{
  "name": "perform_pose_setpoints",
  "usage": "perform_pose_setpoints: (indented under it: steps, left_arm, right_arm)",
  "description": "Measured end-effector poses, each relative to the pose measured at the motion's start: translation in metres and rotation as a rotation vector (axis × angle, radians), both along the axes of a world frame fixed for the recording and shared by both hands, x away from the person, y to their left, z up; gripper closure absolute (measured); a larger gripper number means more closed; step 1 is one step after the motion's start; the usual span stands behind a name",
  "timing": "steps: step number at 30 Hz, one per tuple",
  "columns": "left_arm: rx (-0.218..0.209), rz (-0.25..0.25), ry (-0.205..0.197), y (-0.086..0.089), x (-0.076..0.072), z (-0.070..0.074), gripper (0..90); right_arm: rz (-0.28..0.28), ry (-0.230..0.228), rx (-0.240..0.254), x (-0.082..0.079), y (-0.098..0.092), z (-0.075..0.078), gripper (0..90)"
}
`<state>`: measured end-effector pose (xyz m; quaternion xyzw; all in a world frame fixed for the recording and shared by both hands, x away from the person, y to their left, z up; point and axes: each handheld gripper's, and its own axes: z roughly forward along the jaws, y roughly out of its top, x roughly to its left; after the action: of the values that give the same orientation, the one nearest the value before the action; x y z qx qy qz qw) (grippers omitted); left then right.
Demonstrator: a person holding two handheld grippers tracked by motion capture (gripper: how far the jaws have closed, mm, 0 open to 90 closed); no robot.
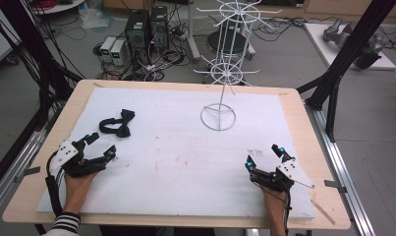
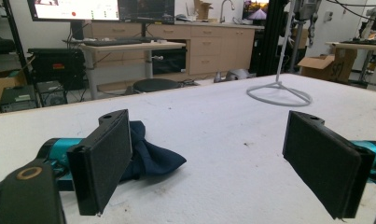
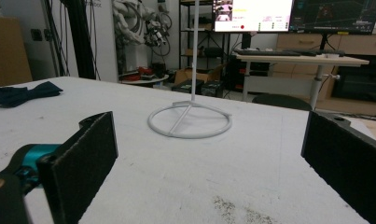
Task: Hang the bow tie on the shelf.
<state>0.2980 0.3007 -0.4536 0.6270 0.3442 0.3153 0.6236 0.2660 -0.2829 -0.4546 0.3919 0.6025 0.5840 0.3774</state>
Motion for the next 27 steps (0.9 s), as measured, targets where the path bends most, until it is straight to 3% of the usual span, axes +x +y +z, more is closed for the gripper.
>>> perform_pose_setpoints:
  steps: [12, 15, 19, 27]
  left_arm:
    - [0.008, 0.0, 0.008, -0.0003, 0.0009, 0.0006, 15.8]
    - [0.001, 0.004, 0.024, 0.0, 0.0024, 0.001, 15.7]
    - [0.015, 0.003, 0.03, -0.0009, 0.0031, 0.0016, 15.6]
    - [0.043, 0.001, 0.077, 0.0, 0.0085, 0.0058, 15.7]
  right_arm:
    - [0.001, 0.012, 0.004, 0.0002, 0.0004, 0.0003, 2.6]
    - [0.0, 0.009, 0.001, 0.0005, 0.0001, 0.0003, 2.6]
    - [-0.001, 0.01, 0.001, 0.0006, 0.0001, 0.0004, 2.6]
    - [-0.001, 0.013, -0.001, 0.0008, 0.0004, 0.0004, 2.6]
